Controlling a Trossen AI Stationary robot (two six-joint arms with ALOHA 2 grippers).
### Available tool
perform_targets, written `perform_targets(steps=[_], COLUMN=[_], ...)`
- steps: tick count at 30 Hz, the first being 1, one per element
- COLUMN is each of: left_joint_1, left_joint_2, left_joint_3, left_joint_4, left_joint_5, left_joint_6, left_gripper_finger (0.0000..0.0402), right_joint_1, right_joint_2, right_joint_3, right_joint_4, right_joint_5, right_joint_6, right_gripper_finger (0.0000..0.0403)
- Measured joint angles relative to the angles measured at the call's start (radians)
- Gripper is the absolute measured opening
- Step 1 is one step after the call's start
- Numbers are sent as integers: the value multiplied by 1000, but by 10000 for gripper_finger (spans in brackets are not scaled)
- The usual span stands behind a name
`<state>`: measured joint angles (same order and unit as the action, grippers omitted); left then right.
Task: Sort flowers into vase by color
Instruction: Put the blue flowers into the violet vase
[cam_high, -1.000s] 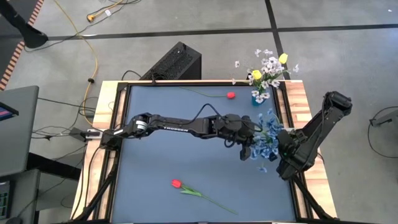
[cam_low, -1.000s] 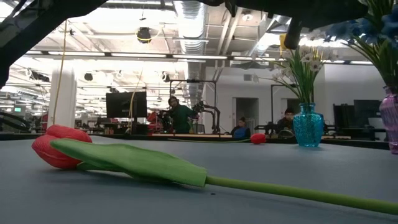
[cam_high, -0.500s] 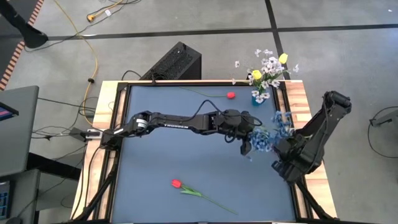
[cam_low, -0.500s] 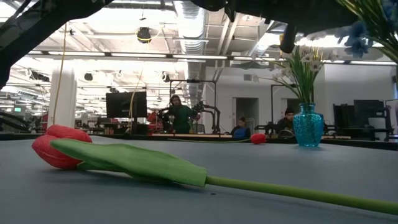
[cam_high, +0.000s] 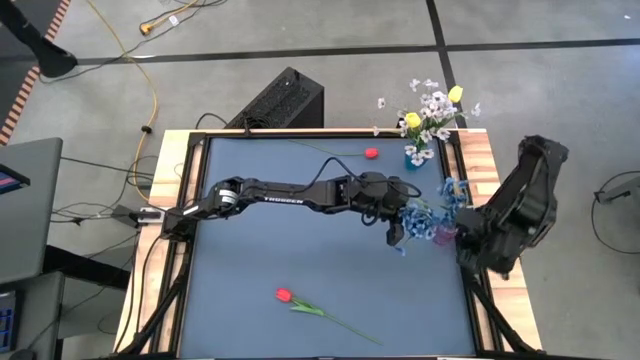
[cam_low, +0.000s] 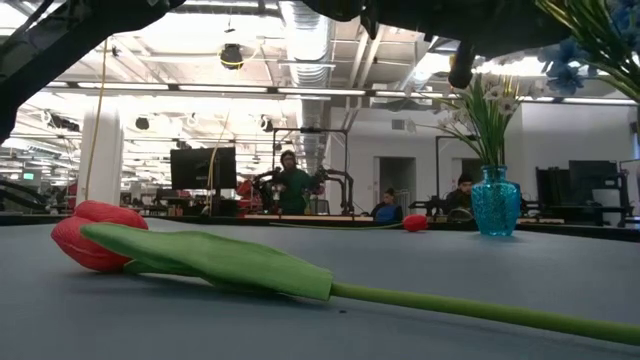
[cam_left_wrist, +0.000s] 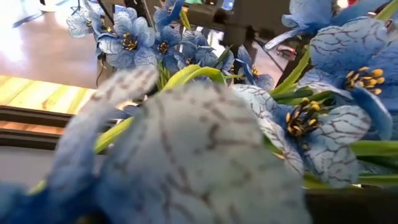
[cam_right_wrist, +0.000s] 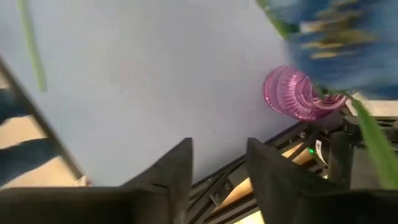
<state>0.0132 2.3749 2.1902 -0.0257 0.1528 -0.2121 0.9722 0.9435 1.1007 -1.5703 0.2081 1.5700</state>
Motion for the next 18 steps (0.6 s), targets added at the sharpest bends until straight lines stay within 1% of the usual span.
perform_targets(steps=[4,7,12,15,18], left_joint_1=[0,0,0,0,0], left_joint_2=[0,0,0,0,0], left_joint_3=[0,0,0,0,0], left_joint_4=[-2,-6,-6,1,30], left_joint_5=[9,12,18,18,18], left_joint_6=[-16,-17,-18,-18,-21], left_gripper_finger=[0,0,0,0,0], right_joint_1=[9,8,8,8,8], right_joint_2=[-107,-174,-249,-273,-265], right_joint_3=[0,0,0,0,0], right_joint_4=[1,11,54,68,97], right_joint_5=[6,6,12,61,66], right_joint_6=[29,61,72,89,18], right_gripper_finger=[227,251,258,258,258])
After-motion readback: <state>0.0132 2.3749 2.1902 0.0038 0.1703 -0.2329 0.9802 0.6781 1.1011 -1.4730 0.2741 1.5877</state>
